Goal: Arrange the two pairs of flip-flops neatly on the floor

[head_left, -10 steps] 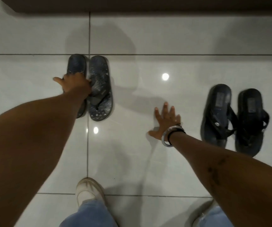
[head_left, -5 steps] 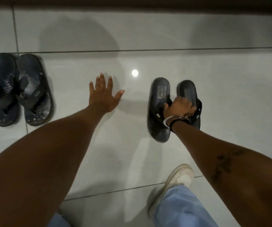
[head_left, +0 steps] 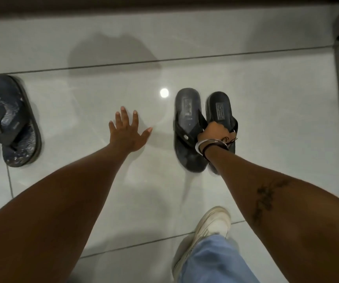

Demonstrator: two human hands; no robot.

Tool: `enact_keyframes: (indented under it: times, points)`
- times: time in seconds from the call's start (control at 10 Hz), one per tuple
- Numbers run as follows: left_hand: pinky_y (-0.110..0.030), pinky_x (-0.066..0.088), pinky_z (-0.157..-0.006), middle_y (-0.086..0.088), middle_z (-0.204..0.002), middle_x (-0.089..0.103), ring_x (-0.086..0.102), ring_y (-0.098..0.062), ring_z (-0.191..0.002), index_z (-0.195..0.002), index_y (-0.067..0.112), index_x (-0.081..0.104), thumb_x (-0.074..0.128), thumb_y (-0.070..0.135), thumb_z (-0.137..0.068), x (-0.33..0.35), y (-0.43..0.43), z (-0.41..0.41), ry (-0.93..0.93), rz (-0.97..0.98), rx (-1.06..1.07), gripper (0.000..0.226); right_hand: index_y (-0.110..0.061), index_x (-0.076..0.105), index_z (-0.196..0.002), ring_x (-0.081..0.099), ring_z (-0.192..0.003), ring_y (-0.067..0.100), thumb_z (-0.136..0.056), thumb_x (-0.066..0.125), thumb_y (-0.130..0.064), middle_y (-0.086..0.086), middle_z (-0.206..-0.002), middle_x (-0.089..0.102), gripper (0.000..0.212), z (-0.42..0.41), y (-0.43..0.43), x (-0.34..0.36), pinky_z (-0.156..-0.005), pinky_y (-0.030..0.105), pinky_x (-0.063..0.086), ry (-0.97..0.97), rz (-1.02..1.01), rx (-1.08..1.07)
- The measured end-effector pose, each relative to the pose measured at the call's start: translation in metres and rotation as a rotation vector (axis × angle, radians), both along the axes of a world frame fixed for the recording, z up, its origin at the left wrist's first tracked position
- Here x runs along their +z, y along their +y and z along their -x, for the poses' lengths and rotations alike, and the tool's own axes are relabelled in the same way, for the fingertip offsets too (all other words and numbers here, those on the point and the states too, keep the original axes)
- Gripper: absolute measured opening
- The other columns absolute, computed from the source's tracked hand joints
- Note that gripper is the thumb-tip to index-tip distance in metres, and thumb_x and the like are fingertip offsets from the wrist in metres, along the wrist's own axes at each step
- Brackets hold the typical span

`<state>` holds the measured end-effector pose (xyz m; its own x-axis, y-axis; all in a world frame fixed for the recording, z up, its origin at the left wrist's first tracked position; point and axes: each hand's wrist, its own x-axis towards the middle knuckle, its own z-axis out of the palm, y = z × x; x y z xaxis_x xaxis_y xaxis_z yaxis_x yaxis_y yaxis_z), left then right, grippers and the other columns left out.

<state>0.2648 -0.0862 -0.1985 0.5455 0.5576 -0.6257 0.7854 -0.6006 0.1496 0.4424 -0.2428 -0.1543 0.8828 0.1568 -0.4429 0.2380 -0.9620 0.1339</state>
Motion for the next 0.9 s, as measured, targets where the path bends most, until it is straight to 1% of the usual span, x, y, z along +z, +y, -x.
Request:
enact_keyframes:
  times: [0.1,0.2,0.3,0.4,0.5,0.6,0.7,0.8,0.9]
  points:
    - [-0.059,0.009,-0.118,-0.021,-0.163,-0.009,0.0,-0.04,-0.15,-0.158,0.018,0.005,0.028,0.067,-0.095,0.001,0.001,0.0,0.009,-0.03,-0.036,0.083,-0.019,0.055,-0.072,0.065,-0.088,0.033,-0.076,0.068,-0.019,0.01,-0.082,0.069,0.014,-0.025,0.022,0.009,-0.095,0.048,0.036,-0.072,-0.039,0.06]
    - [-0.059,0.01,-0.118,-0.021,-0.163,-0.009,0.0,-0.04,-0.15,-0.158,0.019,0.004,0.029,0.068,-0.094,-0.002,0.002,0.001,0.012,-0.031,-0.042,0.084,-0.015,0.064,-0.082,0.065,-0.09,0.034,-0.075,0.069,-0.018,0.01,-0.083,0.068,0.009,-0.052,0.046,0.012,-0.095,0.05,0.037,-0.124,-0.035,0.121]
    - [-0.058,0.012,-0.118,-0.022,-0.163,-0.01,0.002,-0.04,-0.15,-0.157,0.019,0.003,0.028,0.069,-0.094,-0.004,0.004,0.002,0.032,-0.037,-0.068,0.085,-0.01,0.068,-0.091,0.068,-0.09,0.03,-0.088,0.061,-0.013,0.01,-0.089,0.071,0.009,-0.069,0.065,0.008,-0.079,0.038,0.041,-0.116,0.019,0.199]
    - [-0.058,0.009,-0.118,-0.021,-0.163,-0.008,0.001,-0.04,-0.15,-0.158,0.019,0.005,0.031,0.068,-0.094,-0.004,0.005,0.001,0.028,-0.037,-0.062,0.084,-0.005,0.069,-0.098,0.069,-0.094,0.029,-0.095,0.051,-0.006,0.013,-0.099,0.073,0.018,-0.077,0.07,-0.001,-0.077,0.036,0.049,-0.07,0.006,0.202]
    - [-0.057,0.009,-0.118,-0.021,-0.163,-0.01,0.002,-0.039,-0.151,-0.157,0.02,0.005,0.03,0.068,-0.094,-0.002,0.006,-0.001,0.053,-0.032,-0.082,0.084,-0.003,0.07,-0.099,0.069,-0.094,0.031,-0.095,0.051,-0.004,0.015,-0.1,0.073,0.02,-0.076,0.068,-0.005,-0.08,0.036,0.052,-0.071,0.015,0.224]
    - [-0.057,0.009,-0.118,-0.021,-0.163,-0.013,0.0,-0.039,-0.151,-0.157,0.02,0.002,0.027,0.07,-0.093,-0.001,0.009,-0.001,0.082,-0.004,-0.09,0.085,-0.004,0.069,-0.099,0.069,-0.094,0.031,-0.095,0.051,-0.007,0.014,-0.1,0.072,0.018,-0.077,0.067,-0.004,-0.082,0.036,0.052,-0.053,0.024,0.23]
    - [-0.058,0.004,-0.119,-0.02,-0.162,-0.018,-0.005,-0.039,-0.151,-0.157,0.022,-0.002,0.022,0.072,-0.093,0.004,0.012,-0.005,0.14,0.046,-0.113,0.085,-0.004,0.069,-0.097,0.066,-0.099,0.032,-0.093,0.054,-0.01,0.015,-0.103,0.071,0.017,-0.078,0.067,0.003,-0.088,0.04,0.052,-0.066,0.015,0.202]
    - [-0.059,-0.002,-0.119,-0.018,-0.163,-0.017,-0.004,-0.036,-0.151,-0.157,0.026,0.0,0.016,0.074,-0.092,0.017,0.025,-0.007,0.215,0.129,-0.118,0.082,-0.009,0.068,-0.101,0.057,-0.112,0.034,-0.086,0.06,-0.021,0.013,-0.115,0.063,0.021,-0.074,0.069,0.011,-0.1,0.05,0.041,-0.058,-0.023,0.186]
    - [-0.058,-0.001,-0.119,-0.014,-0.165,-0.005,0.001,-0.032,-0.152,-0.157,0.028,0.01,0.014,0.071,-0.094,0.052,0.026,-0.008,0.175,0.065,-0.175,0.077,-0.014,0.064,-0.113,0.049,-0.12,0.034,-0.085,0.055,-0.031,0.012,-0.126,0.054,0.034,-0.06,0.061,0.037,-0.103,0.054,0.03,-0.048,-0.056,0.258]
